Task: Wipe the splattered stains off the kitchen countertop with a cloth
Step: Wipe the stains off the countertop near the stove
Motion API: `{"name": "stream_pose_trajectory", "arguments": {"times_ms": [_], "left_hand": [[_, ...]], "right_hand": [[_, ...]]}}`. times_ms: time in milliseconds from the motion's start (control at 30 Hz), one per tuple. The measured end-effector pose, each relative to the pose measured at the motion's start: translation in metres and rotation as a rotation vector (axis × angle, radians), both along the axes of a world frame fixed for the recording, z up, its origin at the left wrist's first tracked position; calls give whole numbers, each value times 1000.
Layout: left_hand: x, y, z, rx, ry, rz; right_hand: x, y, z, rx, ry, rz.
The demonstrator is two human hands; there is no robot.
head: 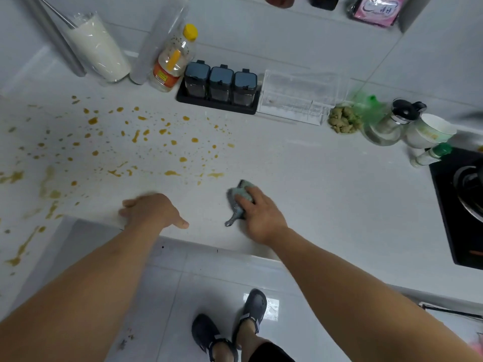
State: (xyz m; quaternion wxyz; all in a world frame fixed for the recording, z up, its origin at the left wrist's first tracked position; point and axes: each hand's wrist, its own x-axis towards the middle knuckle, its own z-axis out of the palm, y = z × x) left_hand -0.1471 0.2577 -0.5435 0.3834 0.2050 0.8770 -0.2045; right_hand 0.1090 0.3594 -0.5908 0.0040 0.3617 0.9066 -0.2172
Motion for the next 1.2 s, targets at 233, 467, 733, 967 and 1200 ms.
{"name": "stream_pose_trajectory", "arguments": {"times_ms": [233,467,733,967,1200], "left_hand": [[8,3,10,-71,27,-10],[1,14,-6,-147,64,65],[1,3,-17,-17,155,29],[11,-12,0,152,211,-21],[12,-7,0,147,196,58]], "right_hand": [[96,104,3,-93,-160,-496],[28,119,4,-8,-269,-353],[-48,34,-1,-37,-134,226],[-27,149,12,-34,-142,4],[-97,194,18,-114,8,-129]]}}
